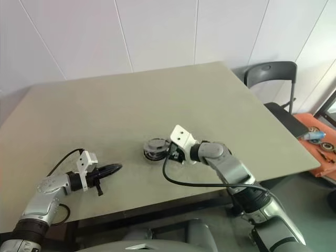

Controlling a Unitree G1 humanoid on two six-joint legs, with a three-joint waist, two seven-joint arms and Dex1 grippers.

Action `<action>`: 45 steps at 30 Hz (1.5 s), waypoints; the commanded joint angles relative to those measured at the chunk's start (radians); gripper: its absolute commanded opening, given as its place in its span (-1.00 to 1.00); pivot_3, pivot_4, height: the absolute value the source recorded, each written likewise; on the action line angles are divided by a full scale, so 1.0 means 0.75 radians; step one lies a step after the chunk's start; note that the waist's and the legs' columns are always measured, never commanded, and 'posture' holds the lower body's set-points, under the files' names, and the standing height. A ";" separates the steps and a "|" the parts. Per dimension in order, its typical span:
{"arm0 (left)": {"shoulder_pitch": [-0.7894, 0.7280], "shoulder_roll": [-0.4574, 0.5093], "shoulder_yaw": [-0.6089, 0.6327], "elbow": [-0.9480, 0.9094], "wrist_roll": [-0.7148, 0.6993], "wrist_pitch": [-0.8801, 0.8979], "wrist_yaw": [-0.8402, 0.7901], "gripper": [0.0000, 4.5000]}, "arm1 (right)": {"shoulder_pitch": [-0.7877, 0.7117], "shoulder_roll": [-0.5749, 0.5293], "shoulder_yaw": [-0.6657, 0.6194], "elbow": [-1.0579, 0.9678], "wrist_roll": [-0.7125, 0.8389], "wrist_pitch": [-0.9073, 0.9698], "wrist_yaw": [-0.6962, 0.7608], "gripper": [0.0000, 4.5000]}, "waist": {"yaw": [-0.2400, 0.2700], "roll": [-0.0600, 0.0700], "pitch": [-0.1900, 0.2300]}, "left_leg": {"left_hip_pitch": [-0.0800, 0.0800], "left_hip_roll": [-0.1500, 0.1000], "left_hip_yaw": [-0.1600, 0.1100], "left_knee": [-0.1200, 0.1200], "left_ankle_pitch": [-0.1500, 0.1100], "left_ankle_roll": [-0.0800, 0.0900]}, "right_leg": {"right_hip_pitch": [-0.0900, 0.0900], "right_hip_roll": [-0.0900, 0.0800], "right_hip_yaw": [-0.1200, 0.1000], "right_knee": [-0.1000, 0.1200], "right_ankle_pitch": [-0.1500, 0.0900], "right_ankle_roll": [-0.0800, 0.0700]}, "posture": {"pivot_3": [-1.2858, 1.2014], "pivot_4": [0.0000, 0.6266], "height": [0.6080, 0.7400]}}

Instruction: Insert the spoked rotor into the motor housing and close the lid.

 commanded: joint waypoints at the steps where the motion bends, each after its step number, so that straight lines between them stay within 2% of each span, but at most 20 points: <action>1: -0.013 0.006 0.027 -0.048 -0.023 0.017 -0.003 -1.00 | -0.062 0.004 -0.129 -0.017 0.153 0.090 0.121 0.13 | 0.009 -0.001 0.000 | 0.000 0.000 0.000 0.000 0.000 0.000 | 0.000 0.000 0.000 0.000 0.000 0.000 | 0.03 -1.00 1.00; 4: -0.030 0.006 0.042 -0.044 -0.046 0.016 -0.026 -1.00 | -0.113 0.027 -0.238 0.010 0.303 0.202 0.193 0.13 | 0.013 -0.001 0.001 | 0.000 0.000 0.000 0.000 0.000 0.000 | 0.000 0.000 -0.001 0.001 0.000 0.000 | 0.03 -1.00 1.00; 9: -0.061 0.003 0.059 -0.086 -0.108 0.055 -0.053 -1.00 | -0.171 0.151 -0.349 0.053 0.400 0.299 0.115 0.13 | 0.012 -0.001 0.001 | 0.000 0.001 0.000 -0.001 0.000 0.000 | 0.000 0.002 -0.003 0.001 0.000 0.000 | 0.03 -1.00 1.00; 21: -0.026 -0.001 0.088 -0.444 -0.283 0.263 -0.030 -1.00 | -0.229 0.258 -0.119 0.248 0.121 0.222 0.010 0.13 | 0.010 -0.001 0.001 | -0.001 0.000 0.000 -0.001 0.000 0.000 | -0.001 0.000 -0.002 0.001 0.001 0.000 | 0.03 -1.00 1.00; 29: -0.048 0.025 0.121 -0.581 -0.355 0.427 0.039 -1.00 | -0.285 0.247 -0.029 0.395 -0.080 0.048 0.026 0.13 | 0.007 -0.001 0.001 | 0.000 -0.002 0.002 -0.001 0.000 0.000 | -0.001 0.001 -0.002 0.002 0.001 0.000 | 0.03 -1.00 1.00; 35: -0.058 0.026 0.117 -0.584 -0.344 0.452 0.062 -1.00 | -0.298 0.236 -0.008 0.423 -0.116 0.017 0.112 0.96 | 0.007 -0.001 0.001 | 0.000 -0.002 0.001 -0.001 0.000 0.000 | -0.001 0.001 -0.002 0.002 0.001 0.000 | 0.03 -1.00 1.00; 40: -0.054 0.030 0.118 -0.564 -0.330 0.441 0.057 -1.00 | -0.264 0.225 0.021 0.352 -0.104 0.027 0.210 0.98 | 0.006 -0.001 0.001 | 0.000 -0.002 0.001 -0.001 0.000 0.000 | -0.001 0.001 -0.002 0.002 0.001 0.000 | 0.03 -1.00 1.00; 45: -0.053 0.026 0.114 -0.555 -0.318 0.430 0.060 -1.00 | -0.259 0.257 0.018 0.401 -0.166 -0.004 0.141 0.98 | 0.007 -0.001 0.001 | 0.000 -0.002 0.001 -0.001 0.000 0.000 | -0.001 0.001 -0.002 0.002 0.001 -0.001 | 0.03 -1.00 1.00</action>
